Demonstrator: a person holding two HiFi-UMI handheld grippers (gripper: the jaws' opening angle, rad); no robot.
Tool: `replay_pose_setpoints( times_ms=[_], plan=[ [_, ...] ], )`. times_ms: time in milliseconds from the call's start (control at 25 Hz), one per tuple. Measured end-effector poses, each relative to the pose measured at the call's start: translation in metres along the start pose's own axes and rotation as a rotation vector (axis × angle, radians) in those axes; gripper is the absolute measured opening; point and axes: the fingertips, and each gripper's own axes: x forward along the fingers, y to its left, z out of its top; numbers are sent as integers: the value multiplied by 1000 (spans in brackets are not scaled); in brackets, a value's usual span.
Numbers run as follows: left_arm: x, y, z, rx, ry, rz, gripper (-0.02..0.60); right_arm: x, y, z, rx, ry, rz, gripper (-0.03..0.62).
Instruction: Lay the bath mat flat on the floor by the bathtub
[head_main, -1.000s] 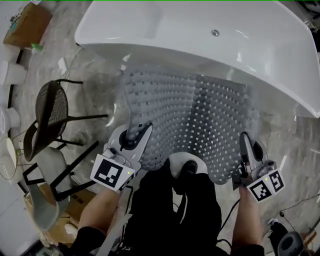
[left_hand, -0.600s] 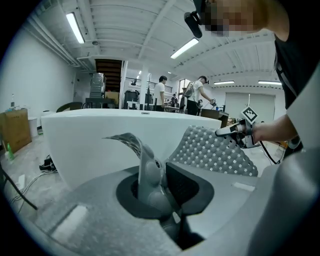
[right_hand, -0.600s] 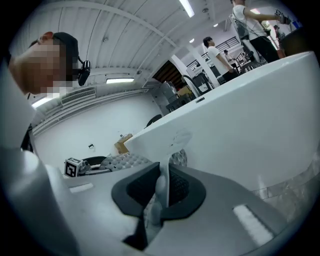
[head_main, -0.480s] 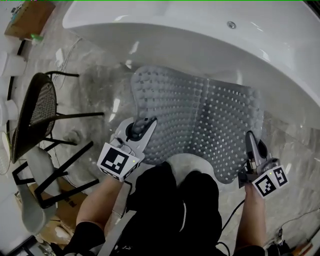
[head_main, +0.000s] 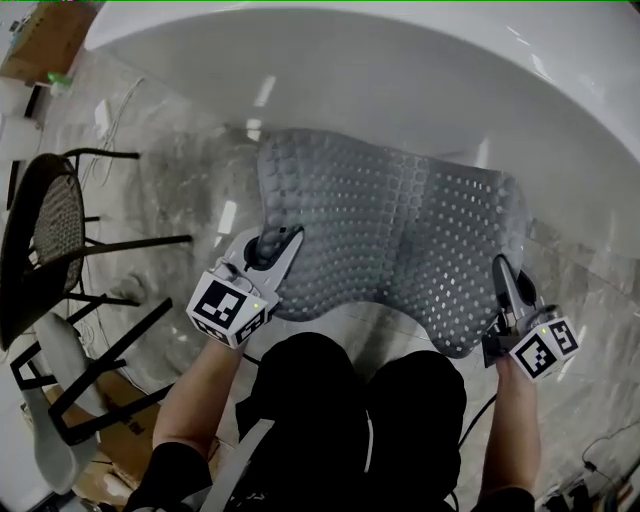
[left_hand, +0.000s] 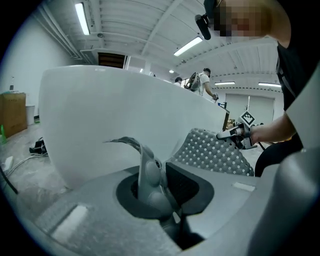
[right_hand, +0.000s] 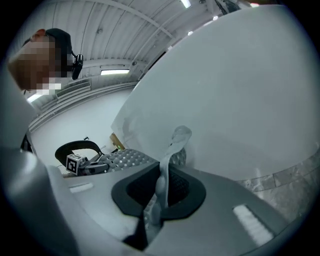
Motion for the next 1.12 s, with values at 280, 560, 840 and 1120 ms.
replay_pose_setpoints(
  times_ms=[280,560,840,1120],
  plan=[
    [20,27,-70,-22,56,12,44,29,-31,-55,-24,41,-10,17],
    [32,36,-120,-36,100,21,46,44,-57,-104,-21,111,-45,17],
    [49,50,-150,-62,137,39,46,55,-84,-128,-30,134,-80,17],
    [57,75,-166,-50,180,68,48,51,-109,-150,-6,138,-164,17]
  ],
)
